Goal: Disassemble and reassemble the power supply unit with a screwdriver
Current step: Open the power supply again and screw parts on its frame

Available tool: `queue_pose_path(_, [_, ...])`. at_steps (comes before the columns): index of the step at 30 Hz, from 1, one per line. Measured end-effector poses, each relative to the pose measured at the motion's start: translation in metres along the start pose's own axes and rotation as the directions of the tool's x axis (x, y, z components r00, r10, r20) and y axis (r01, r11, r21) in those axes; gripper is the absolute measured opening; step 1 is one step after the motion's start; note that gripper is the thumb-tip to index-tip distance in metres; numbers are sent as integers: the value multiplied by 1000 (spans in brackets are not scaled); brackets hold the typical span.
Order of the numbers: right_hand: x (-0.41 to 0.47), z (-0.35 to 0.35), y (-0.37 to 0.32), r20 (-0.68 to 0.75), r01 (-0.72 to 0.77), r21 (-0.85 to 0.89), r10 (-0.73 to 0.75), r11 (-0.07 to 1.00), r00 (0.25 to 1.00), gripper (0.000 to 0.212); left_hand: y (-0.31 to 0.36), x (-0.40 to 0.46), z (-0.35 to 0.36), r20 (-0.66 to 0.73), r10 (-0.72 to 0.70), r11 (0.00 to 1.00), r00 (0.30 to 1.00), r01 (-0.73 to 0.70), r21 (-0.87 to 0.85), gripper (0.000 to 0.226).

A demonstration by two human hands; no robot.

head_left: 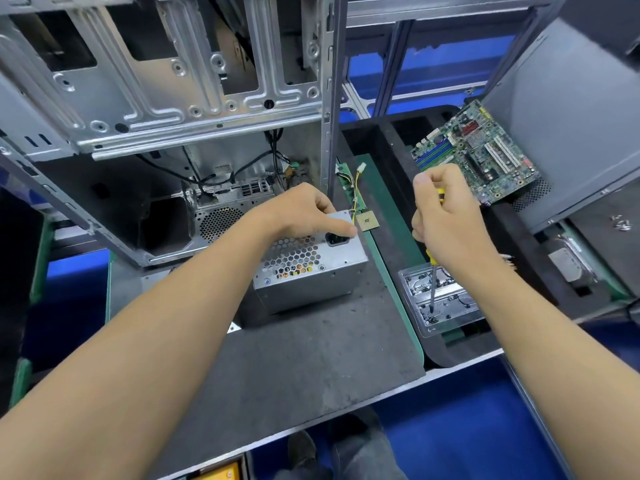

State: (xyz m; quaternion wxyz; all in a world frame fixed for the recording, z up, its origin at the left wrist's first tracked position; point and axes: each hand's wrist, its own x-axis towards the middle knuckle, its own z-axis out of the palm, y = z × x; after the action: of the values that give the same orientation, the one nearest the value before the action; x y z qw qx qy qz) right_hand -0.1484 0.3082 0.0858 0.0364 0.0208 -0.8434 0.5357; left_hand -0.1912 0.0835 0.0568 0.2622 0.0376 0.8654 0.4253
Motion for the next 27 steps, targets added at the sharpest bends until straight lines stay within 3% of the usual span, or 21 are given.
queue_pose_path(8, [4,8,-30,-282,240,354,-142,904,949,15,0,1,-4,54,-37,999,998,36,28,50])
queue_pose_path(14, [14,10,-50,-369,322,544,-123,775,921,15,-1,2,-8,97,-61,998,993,61,3,39])
queue_pose_path(19, [21,22,-62,-362,374,584,-180,720,914,19,-1,5,-10,105,-82,996,991,78,39,20])
queue_pose_path(27, [25,48,-61,-334,373,547,-213,750,918,21,-2,10,-9,76,-92,992,993,85,90,30])
